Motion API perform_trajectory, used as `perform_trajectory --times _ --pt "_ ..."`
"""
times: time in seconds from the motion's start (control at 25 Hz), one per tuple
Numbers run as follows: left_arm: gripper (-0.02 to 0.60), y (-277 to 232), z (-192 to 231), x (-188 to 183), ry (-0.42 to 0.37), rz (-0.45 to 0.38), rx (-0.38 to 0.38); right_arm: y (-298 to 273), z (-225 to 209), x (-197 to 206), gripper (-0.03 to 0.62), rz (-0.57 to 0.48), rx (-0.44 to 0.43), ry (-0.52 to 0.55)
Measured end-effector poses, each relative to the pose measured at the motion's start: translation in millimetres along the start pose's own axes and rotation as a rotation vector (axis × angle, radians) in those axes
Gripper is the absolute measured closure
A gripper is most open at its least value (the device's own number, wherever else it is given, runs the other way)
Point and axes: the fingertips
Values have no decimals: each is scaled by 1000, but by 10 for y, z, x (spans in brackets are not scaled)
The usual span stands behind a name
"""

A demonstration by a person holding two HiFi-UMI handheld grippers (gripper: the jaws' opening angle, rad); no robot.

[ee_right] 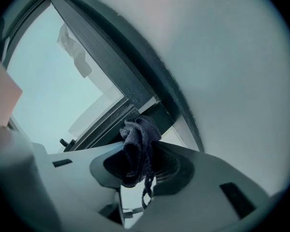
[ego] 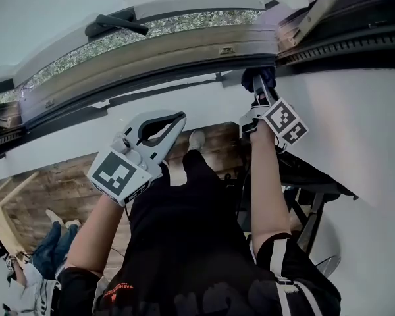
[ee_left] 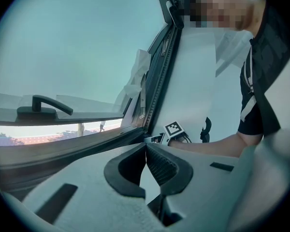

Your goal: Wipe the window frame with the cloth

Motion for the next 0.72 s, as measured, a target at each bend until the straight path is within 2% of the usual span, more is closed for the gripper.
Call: perform_trajectory --times 0.72 --pt "561 448 219 100 27 -44 -22 -110 769 358 488 65 -86 56"
Point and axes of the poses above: the fingertips, and each gripper's own axes: y backward along the fingers, z to its left, x out of its underside, and after that the axes turned 15 degrees about y, right-handed
